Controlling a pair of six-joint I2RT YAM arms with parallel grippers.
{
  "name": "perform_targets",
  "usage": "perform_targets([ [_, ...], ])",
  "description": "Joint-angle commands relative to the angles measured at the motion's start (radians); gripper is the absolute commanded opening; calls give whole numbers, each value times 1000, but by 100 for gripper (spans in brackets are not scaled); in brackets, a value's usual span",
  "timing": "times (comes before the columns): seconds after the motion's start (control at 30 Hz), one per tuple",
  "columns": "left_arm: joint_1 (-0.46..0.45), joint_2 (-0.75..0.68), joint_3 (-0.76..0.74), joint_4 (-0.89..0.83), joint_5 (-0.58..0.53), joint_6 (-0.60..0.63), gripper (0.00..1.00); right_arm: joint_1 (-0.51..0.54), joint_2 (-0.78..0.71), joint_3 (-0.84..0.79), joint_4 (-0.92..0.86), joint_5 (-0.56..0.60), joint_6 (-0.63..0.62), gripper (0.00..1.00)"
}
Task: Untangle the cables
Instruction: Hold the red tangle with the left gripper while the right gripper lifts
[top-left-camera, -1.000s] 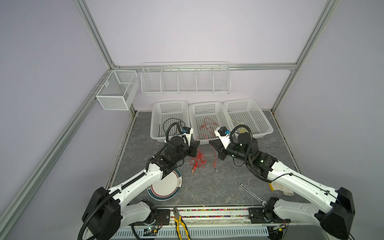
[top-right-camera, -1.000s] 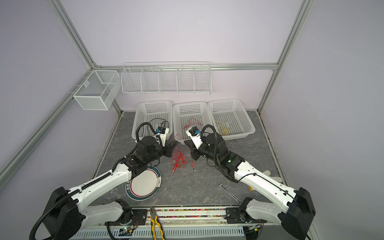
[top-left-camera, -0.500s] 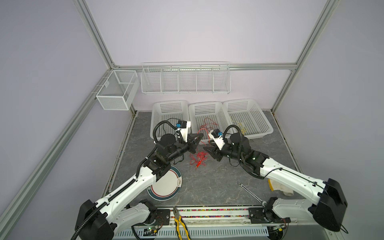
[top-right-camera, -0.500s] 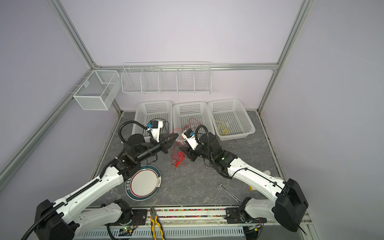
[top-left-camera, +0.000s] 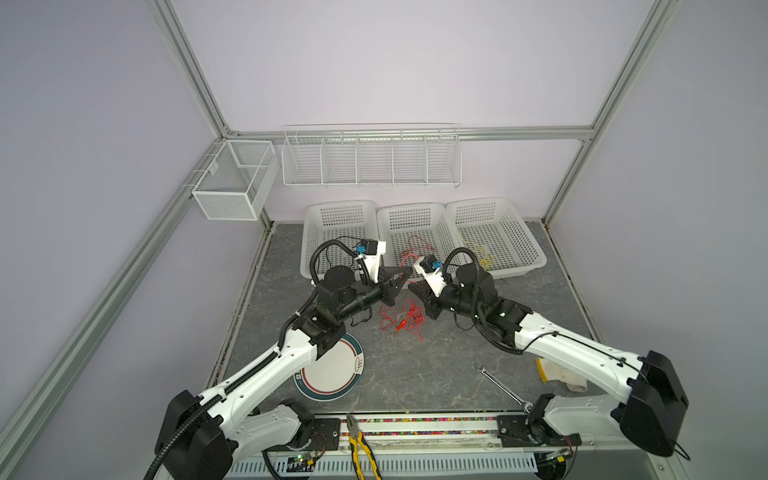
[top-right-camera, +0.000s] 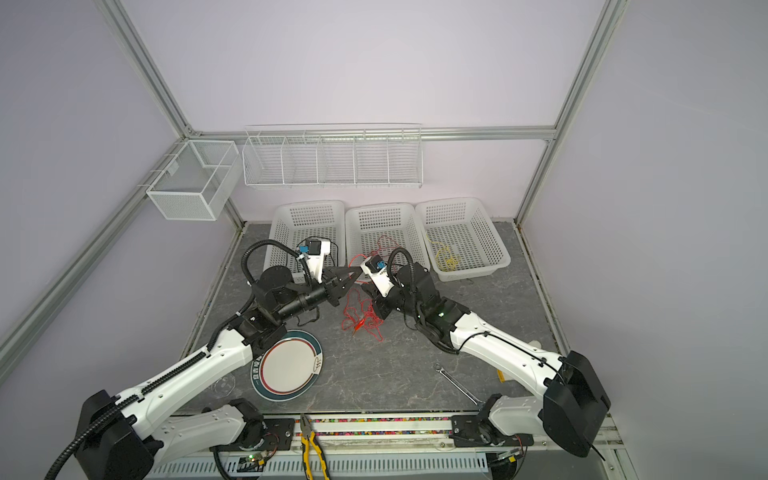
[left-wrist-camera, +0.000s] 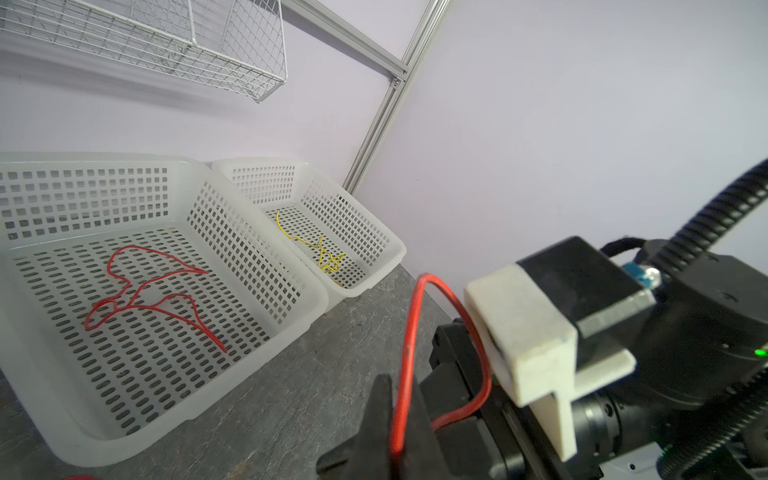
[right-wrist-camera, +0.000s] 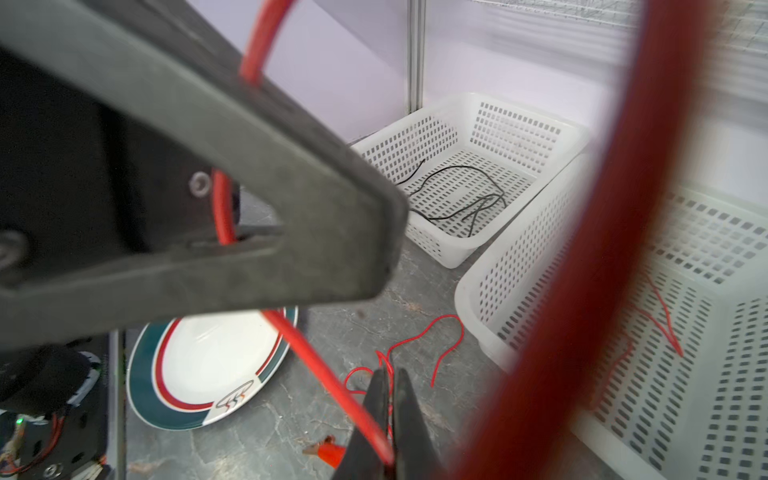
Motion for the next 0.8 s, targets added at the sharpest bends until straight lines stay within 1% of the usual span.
perform_targets([
  [0.0,-3,-18,-11,-25,-47,18,15,-3,-29,18,16,83,-14,7],
  [0.07,-3,-30,-35,-43,-81,27,34,-5,-39,24,3,101,-16,7],
  [0.13,-3,-46,-59,-55,-105,34,47,-6,-44,35,-17,131,-16,7],
  [0.17,-3,-54,-72,-63,-117,39,50,-7,-45,38,-27,144,-16,7],
  [0.3,-3,-94,-128,-79,-161,56,54,-13,-59,43,-43,153,-25,7],
  [0.47,-3,-98,-175,-97,-204,57,55,-14,-105,38,-51,99,-56,7],
  [0.63,-3,-22,-181,-47,-161,46,55,-15,-132,35,-60,35,-74,7],
  [0.77,-3,47,-168,-9,-126,36,51,-16,-136,36,-63,-9,-71,7],
])
